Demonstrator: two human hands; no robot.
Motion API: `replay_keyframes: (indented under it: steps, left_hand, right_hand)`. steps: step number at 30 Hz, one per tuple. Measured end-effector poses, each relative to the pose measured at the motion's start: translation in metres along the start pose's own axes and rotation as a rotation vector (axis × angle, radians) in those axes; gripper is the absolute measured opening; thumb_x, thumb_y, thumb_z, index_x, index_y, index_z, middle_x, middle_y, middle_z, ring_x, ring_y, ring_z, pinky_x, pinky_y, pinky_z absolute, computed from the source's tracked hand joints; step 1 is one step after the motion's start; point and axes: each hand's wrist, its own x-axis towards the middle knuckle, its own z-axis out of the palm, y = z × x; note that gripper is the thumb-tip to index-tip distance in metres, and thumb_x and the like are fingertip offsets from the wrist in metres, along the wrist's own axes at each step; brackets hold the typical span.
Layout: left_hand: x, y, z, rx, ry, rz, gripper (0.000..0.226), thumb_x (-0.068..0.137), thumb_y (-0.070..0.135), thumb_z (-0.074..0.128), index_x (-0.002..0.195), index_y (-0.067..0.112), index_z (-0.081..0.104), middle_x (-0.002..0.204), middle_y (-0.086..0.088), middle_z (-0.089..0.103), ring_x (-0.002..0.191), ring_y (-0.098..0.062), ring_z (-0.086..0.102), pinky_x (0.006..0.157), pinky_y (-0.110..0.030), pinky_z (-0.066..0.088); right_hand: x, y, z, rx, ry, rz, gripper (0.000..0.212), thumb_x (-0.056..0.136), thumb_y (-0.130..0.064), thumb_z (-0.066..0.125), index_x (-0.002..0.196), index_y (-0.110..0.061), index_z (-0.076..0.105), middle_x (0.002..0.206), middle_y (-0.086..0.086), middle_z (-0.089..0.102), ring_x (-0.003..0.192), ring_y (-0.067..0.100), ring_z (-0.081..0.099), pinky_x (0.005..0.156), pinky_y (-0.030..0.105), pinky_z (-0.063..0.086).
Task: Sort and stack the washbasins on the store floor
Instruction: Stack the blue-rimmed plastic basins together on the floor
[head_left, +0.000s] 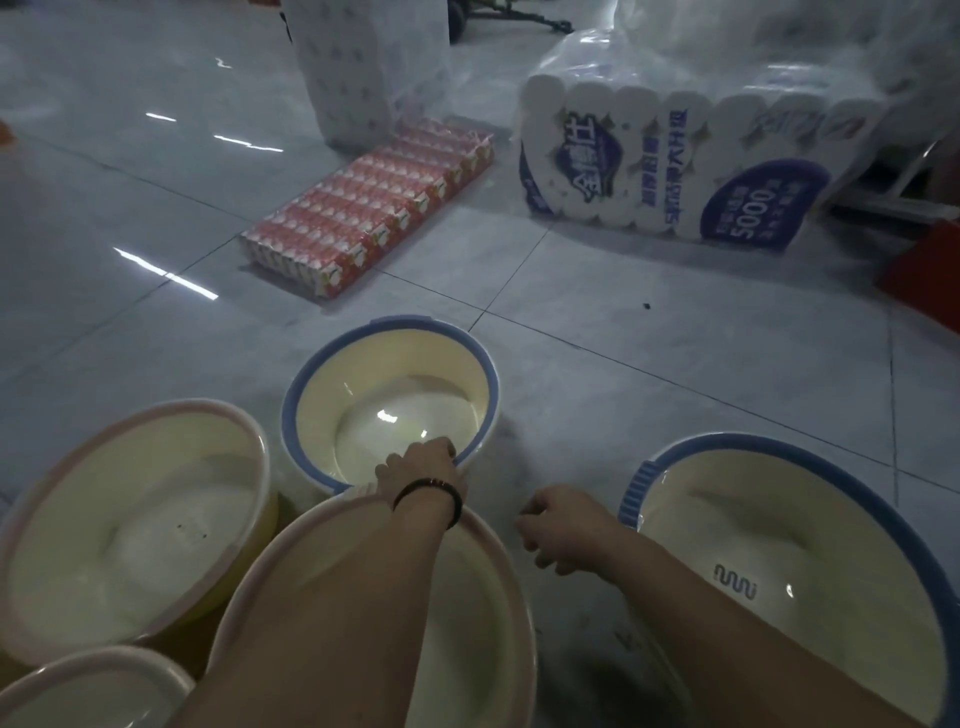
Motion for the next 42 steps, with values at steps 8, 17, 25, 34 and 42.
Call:
replay_keyframes:
  steps: [8, 17, 25, 34, 42]
  left_hand:
    - [-0.003, 0.014, -0.004, -0.006, 0.247, 0.226, 0.018, 0.097, 0.014, 0.054, 0.098, 0.031, 0.055, 0.111, 0.001, 0.056, 0.100, -0.027, 0.055, 0.079, -0.039, 0.049]
    - [-0.027, 0.058, -0.076, 0.015, 0.476, 0.633, 0.034, 0.084, 0.003, 0.062, 0.084, 0.027, 0.039, 0.084, 0.004, 0.044, 0.077, -0.028, 0.053, 0.053, -0.037, 0.042]
    - [-0.092, 0.122, -0.107, 0.153, 0.592, 1.180, 0.036, 0.075, 0.001, 0.074, 0.090, 0.026, 0.052, 0.081, 0.002, 0.053, 0.068, -0.024, 0.052, 0.044, -0.030, 0.041]
    - [-0.170, 0.169, -0.090, 0.353, 0.625, 1.698, 0.041, 0.076, 0.002, 0.075, 0.097, 0.029, 0.052, 0.087, 0.000, 0.054, 0.070, -0.023, 0.050, 0.051, -0.031, 0.038]
    - [-0.190, 0.161, -0.064, 0.384, 0.536, 1.806, 0.039, 0.081, 0.040, 0.082, 0.109, 0.030, 0.056, 0.103, 0.001, 0.058, 0.088, -0.020, 0.054, 0.073, -0.036, 0.055]
  right_hand:
    - [0.004, 0.004, -0.017, 0.109, 0.107, -0.010, 0.016, 0.102, -0.024, 0.061, 0.104, -0.014, 0.073, 0.099, 0.013, 0.078, 0.090, 0.030, 0.079, 0.066, 0.034, 0.060]
    - [-0.050, 0.008, -0.088, 0.451, 0.366, -0.056, 0.021, 0.108, -0.020, 0.059, 0.123, -0.007, 0.064, 0.108, 0.019, 0.073, 0.089, 0.033, 0.076, 0.071, 0.039, 0.060]
    - [-0.147, 0.071, -0.182, 0.994, 0.726, -0.037, 0.052, 0.104, -0.055, 0.057, 0.133, -0.012, 0.056, 0.121, 0.015, 0.067, 0.106, 0.041, 0.072, 0.088, 0.055, 0.062]
    - [-0.243, 0.164, -0.196, 0.947, 0.911, 0.043, 0.035, 0.100, -0.039, 0.070, 0.117, -0.008, 0.069, 0.108, 0.014, 0.076, 0.089, 0.032, 0.074, 0.066, 0.038, 0.060]
    - [-0.245, 0.244, -0.162, 0.680, 0.908, 0.309, 0.017, 0.090, -0.021, 0.070, 0.106, -0.017, 0.063, 0.105, 0.011, 0.069, 0.097, 0.034, 0.068, 0.092, 0.057, 0.061]
